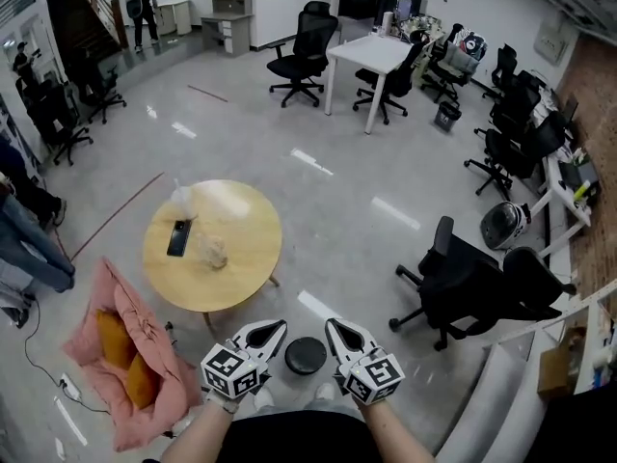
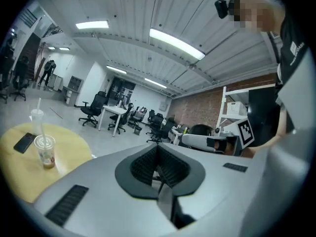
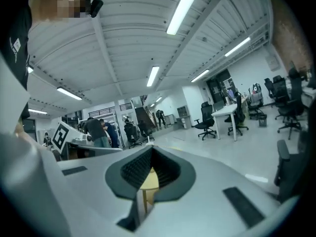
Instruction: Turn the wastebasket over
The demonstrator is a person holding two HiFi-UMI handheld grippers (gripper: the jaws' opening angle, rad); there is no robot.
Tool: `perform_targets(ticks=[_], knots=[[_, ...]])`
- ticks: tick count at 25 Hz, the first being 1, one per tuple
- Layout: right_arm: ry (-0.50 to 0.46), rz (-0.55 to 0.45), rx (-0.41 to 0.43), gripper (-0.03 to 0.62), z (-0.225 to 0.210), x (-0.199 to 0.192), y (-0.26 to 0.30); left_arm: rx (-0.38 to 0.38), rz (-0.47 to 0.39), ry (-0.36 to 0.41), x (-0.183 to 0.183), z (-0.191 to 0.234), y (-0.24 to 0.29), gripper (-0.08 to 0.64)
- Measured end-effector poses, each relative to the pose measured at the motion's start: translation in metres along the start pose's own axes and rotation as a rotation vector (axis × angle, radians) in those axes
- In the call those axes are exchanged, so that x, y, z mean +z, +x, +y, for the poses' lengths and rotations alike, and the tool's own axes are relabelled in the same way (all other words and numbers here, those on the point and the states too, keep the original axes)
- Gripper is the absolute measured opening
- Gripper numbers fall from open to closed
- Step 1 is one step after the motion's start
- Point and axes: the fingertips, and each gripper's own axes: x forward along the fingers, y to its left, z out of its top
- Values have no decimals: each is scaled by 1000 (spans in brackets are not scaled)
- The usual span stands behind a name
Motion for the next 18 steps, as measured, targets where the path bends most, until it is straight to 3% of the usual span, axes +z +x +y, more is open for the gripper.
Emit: perform_targets(ticks=[7,18], knots=[[-84,-72,45,11,18,51,2,-2,-95,63,45,-8,-5,14],[-125,-88,34,11,15,57,4,1,-135,61,62,-1,-13,14]])
